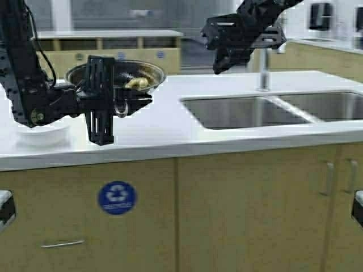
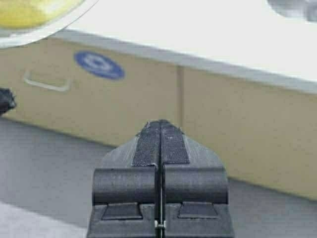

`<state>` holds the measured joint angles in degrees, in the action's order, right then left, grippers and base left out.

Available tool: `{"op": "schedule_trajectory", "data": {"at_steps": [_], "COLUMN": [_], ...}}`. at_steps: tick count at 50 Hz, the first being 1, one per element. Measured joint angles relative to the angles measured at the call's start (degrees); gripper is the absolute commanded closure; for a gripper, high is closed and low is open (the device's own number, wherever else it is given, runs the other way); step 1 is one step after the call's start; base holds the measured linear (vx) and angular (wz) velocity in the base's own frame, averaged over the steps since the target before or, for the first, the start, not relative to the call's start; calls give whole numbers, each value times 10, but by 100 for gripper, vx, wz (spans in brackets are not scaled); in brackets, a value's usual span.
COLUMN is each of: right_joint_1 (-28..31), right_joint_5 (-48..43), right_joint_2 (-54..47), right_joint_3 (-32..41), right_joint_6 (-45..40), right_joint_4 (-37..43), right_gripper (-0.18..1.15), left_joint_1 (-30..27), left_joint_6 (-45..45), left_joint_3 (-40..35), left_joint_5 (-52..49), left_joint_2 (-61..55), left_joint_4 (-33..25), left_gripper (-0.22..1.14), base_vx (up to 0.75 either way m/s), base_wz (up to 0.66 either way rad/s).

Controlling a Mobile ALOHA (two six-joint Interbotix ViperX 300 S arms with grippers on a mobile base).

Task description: Add oil to the pan and cook the shrimp and serve it

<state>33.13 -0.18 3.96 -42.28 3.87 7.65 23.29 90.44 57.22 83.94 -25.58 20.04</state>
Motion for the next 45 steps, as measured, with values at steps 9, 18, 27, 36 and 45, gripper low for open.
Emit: {"op": "schedule_trajectory", "data": {"at_steps": [9, 18, 27, 36, 45], "right_joint_1": [3, 1, 1, 1, 2], "right_joint_5": [1, 0, 0, 0, 0], "right_joint_2": [2, 4, 4, 4, 4], "right_joint_3": [-4, -4, -3, -4, -4], "right_joint_6": [1, 0, -2, -11, -16], "right_joint_4": [0, 0, 1, 1, 1], "right_gripper": [92, 92, 92, 92, 92], "left_joint_1": [-4, -2, -2, -3, -3], "left_joint_6": [0, 10, 12, 12, 12], "left_joint_3": [0, 1, 4, 4, 4], "left_joint_5": [-1, -25, -78, -141, -203], "left_joint_2": [20, 60, 101, 135, 144], "left_joint_4": [-2, -10, -16, -19, -20], "left_gripper": [88, 88, 88, 88, 88], "base_vx": [6, 4, 4, 4, 3], "base_wz": [31, 26, 24, 24, 20]}}
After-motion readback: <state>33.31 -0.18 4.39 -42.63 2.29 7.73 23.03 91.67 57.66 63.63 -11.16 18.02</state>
